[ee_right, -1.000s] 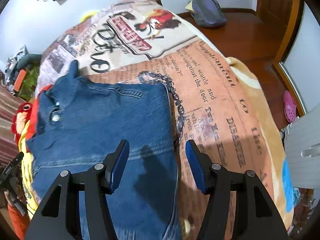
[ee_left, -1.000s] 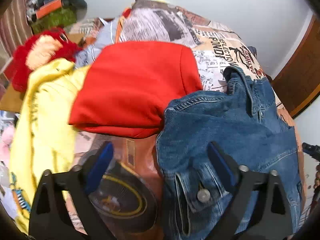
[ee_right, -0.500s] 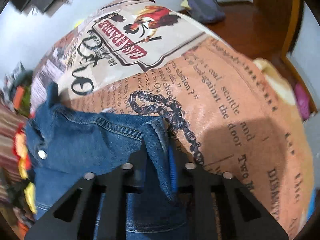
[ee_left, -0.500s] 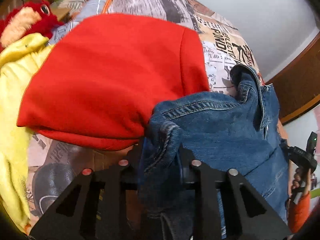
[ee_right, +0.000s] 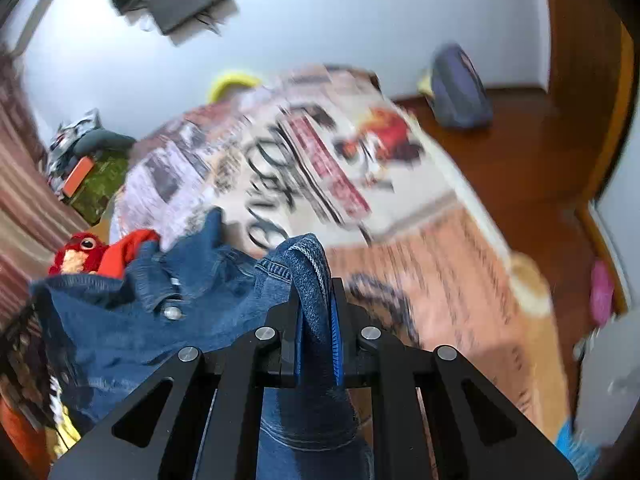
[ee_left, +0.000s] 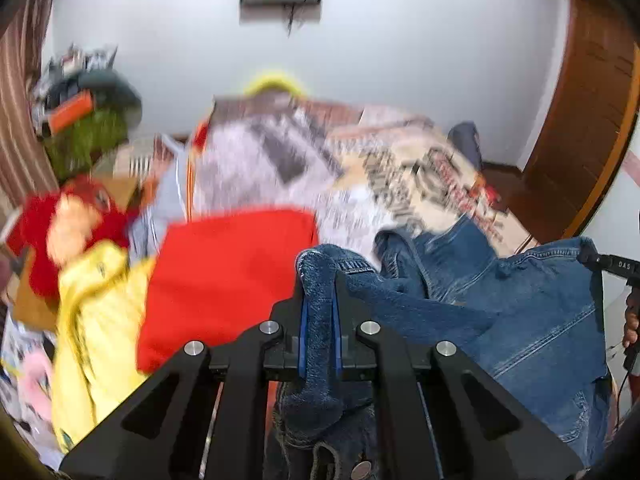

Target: Fold large clothes

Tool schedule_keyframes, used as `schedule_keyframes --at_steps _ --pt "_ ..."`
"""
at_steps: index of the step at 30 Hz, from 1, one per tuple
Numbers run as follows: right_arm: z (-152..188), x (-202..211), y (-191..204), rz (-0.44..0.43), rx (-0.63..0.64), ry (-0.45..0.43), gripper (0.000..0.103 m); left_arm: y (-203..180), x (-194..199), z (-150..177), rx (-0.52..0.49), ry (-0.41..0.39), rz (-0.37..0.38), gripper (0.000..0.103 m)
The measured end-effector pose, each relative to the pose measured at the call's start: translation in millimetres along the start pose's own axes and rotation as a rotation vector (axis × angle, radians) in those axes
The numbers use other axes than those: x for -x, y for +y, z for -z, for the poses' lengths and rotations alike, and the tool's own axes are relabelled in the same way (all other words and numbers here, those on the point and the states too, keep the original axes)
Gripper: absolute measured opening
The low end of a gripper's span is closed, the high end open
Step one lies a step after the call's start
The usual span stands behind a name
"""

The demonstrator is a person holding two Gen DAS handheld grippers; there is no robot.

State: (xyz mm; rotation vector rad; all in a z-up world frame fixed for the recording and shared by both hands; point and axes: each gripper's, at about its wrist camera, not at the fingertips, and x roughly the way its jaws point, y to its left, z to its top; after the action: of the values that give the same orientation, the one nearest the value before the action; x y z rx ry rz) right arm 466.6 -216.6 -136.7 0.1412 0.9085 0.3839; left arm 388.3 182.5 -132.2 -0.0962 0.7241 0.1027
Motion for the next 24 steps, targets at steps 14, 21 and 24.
schedule_keyframes --at_steps 14,21,24 --pt "-54.3 -61.1 10.1 0.159 0.05 -0.039 0.01 16.1 -94.3 -49.6 0.001 0.052 -0.141 0.009" --pt "-41.4 -138.7 -16.3 0.249 0.057 0.108 0.011 43.2 -169.0 -25.4 0.035 0.187 -0.171 0.011" --pt "-35.7 -150.2 -17.0 0.274 0.074 0.116 0.017 52.0 -184.2 -16.0 0.074 0.208 -0.193 0.015"
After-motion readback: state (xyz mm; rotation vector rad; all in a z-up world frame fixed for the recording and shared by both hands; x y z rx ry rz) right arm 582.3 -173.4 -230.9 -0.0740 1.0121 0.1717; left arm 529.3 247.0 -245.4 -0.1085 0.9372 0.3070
